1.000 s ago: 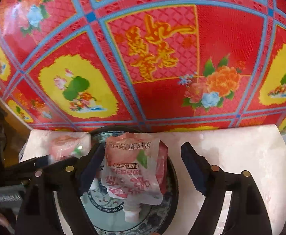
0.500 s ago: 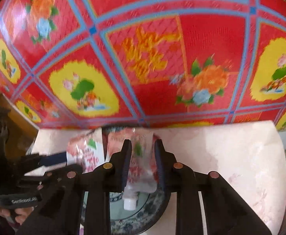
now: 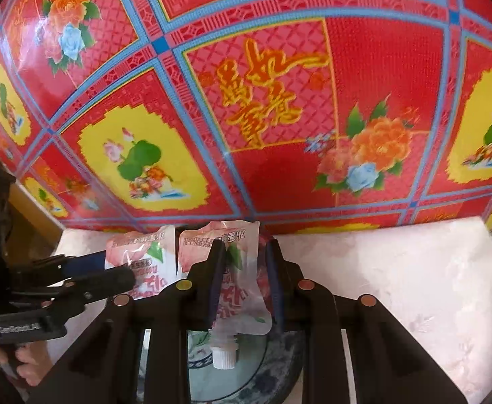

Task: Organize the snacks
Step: 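Lower the pouches onto the plate and open both tools, then move both open tools back over the snack pile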

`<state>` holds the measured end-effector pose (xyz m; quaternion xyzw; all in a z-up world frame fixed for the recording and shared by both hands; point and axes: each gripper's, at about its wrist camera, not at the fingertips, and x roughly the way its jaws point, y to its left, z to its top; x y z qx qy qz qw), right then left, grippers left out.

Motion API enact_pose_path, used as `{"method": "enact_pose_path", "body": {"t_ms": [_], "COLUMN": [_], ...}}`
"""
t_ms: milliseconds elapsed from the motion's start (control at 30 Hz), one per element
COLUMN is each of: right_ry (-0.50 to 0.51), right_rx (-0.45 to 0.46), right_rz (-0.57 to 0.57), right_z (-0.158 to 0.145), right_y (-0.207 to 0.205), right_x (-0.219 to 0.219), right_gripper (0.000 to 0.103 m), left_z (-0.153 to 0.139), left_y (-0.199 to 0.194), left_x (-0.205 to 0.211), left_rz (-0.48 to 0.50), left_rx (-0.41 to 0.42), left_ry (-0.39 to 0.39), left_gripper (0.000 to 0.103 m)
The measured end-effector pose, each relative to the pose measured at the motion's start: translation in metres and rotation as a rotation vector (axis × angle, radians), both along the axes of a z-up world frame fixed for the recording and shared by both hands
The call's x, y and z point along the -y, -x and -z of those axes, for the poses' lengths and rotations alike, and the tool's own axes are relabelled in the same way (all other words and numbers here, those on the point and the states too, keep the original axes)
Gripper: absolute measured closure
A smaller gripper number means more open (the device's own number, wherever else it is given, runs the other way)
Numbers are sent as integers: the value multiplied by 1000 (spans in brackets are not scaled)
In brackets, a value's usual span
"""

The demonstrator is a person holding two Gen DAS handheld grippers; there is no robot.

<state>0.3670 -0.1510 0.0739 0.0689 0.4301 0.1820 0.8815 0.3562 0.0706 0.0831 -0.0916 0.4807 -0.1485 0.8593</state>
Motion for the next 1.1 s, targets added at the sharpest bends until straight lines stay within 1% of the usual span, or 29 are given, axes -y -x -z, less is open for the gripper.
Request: {"method": "enact_pose_path", "body": {"t_ms": [67,133,167,200,233,267,400,467,533,600,633,667,733,800,933,1000,1100], "right_ry": [-11,-23,-25,-25,-27,-23,46,60,69,77,83,96,145,172,138,121,135], "right_rx": [-7,-10,-13,-13,-6,-1,25,42,71,93,102,110,133,145,142,142,137], "right_rz": [0,-2,-11,-22,-45,-55,-44,-46,-45,-50,-56,-61,-75,-74,-70,-68,-60], "right_z": [0,0,-3,-6,-13,-17,-41,-52,-66,-76,-80,-81,-82,-81,-77,-75,-70], "right_y": [-1,-2,-2,-3,-3,-3,10,23,42,63,75,84,110,130,166,182,207], "right_x": [-1,-4,-3,-2,-2,-2,4,8,11,14,15,13,13,11,13,16,20], "right_gripper": [77,75,72,61,51,50,49,48,48,47,46,44,43,43,43,43,43], "left_z": [1,-6,-13,-20,-27,-32,-53,-61,-71,-75,-71,-70,-69,-64,-65,-65,-63], "left_y": [-2,1,7,12,18,23,51,64,86,104,108,115,137,157,197,216,251], "left_x": [3,2,0,-1,0,1,2,4,-4,-10,-4,-5,-7,-4,-1,2,6], "left_rz": [-2,-6,1,11,18,21,37,39,20,-19,-36,-49,-64,-63,-53,-55,-51], "left_rx": [-7,-16,-13,-5,13,27,56,68,92,88,82,79,75,80,123,142,193], "left_ry": [7,-8,-13,-20,-26,-31,-79,-104,-108,-99,-96,-96,-111,-124,-149,-149,-139], "left_gripper": [52,50,44,39,38,37,37,37,37,37,37,37,37,37,37,37,36]}}
